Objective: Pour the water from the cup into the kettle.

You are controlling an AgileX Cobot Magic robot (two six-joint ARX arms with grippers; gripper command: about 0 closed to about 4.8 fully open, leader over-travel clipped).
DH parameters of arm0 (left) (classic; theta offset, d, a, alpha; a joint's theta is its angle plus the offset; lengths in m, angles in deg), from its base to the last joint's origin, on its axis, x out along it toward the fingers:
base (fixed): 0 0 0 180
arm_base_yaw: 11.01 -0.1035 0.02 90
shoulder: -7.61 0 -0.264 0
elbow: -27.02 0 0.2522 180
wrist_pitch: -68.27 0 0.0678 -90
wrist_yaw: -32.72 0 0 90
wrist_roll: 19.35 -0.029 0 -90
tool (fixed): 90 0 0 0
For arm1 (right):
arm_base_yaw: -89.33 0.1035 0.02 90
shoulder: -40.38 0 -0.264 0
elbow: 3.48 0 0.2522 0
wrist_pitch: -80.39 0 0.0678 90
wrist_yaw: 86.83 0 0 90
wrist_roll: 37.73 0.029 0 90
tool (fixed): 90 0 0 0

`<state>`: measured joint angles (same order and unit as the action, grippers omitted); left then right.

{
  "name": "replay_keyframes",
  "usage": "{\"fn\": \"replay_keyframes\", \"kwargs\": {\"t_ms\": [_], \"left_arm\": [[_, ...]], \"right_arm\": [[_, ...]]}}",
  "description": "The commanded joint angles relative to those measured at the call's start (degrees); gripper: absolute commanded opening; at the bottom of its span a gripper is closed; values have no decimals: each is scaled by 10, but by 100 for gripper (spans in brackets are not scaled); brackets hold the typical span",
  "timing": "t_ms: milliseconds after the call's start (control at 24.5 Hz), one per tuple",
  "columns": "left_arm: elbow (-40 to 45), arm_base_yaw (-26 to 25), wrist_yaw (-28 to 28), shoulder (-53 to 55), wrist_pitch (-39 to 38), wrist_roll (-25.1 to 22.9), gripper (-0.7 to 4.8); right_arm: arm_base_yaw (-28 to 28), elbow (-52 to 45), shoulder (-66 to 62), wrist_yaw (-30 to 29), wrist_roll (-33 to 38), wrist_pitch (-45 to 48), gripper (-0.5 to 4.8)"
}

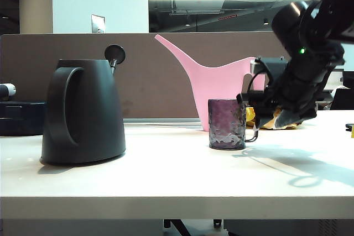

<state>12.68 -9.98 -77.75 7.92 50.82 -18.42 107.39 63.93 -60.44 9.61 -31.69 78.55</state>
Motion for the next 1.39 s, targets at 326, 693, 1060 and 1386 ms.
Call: {"fn": "replay_keyframes", "kwargs": {"t_ms": [326, 693, 1060, 1386], "left_arm": [[-2, 0, -3, 0, 8, 0, -5], [-2, 0, -2, 0, 8, -1, -5], [-2, 0, -2, 0, 7, 0, -5], [-2, 0, -3, 0, 8, 0, -6]], "right_arm": [[-1, 1, 159, 57, -3, -192, 109], [-12, -6, 304, 52, -71, -273, -8], [-183, -123, 548, -118, -70, -258, -9], [-189, -217, 719, -150, -42, -211, -9]]}}
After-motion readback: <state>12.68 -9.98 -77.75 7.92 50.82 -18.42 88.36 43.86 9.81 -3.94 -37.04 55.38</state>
